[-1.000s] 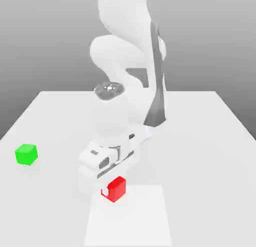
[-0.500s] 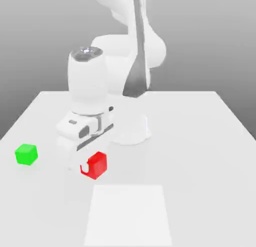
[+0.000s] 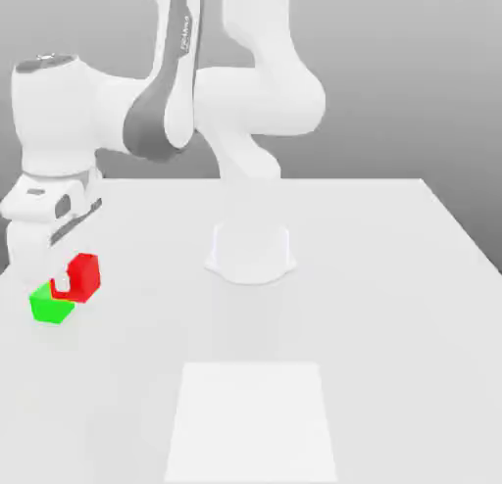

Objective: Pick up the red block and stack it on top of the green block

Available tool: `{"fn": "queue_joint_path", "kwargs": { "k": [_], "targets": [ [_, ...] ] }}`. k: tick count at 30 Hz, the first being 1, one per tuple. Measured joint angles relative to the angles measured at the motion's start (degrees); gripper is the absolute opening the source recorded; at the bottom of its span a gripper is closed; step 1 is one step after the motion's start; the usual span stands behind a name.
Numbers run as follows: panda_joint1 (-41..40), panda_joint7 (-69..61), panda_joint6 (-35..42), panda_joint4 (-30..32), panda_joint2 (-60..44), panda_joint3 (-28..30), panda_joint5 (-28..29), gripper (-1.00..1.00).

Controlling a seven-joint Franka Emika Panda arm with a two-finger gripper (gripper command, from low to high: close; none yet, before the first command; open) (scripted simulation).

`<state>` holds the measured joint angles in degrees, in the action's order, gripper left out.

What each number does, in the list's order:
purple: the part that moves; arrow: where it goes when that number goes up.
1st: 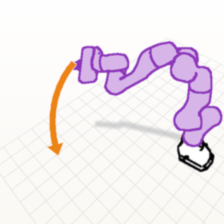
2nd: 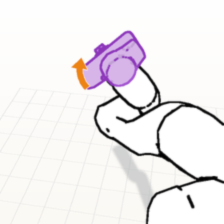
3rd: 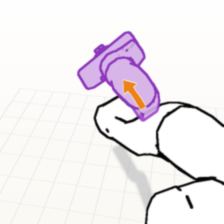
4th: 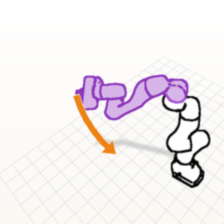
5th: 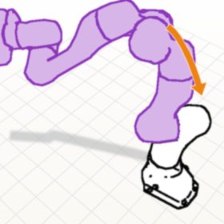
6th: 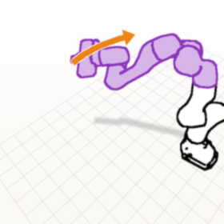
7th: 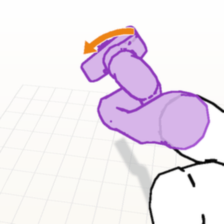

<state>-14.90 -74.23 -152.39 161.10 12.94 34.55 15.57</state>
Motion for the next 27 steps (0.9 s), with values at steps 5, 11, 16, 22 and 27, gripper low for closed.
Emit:
{"fn": "queue_joint_path", "kwargs": {
  "k": [5, 11, 16, 22, 27],
  "targets": [
    [-1.9, -15.1, 0.9, -1.0, -0.4, 7.4, 1.6, -1.00],
    [-2.7, -32.8, 0.4, -1.9, -2.9, 15.9, 0.9, -1.00],
    [-0.2, -39.6, -4.0, -1.9, -8.0, 17.9, -6.8, -1.00],
    [0.8, -52.1, -8.9, -2.2, -16.1, 14.6, -24.4, -1.00],
    [-4.3, -61.9, -11.6, -2.9, -22.0, 6.5, -37.9, 1.00]
  ]
}}
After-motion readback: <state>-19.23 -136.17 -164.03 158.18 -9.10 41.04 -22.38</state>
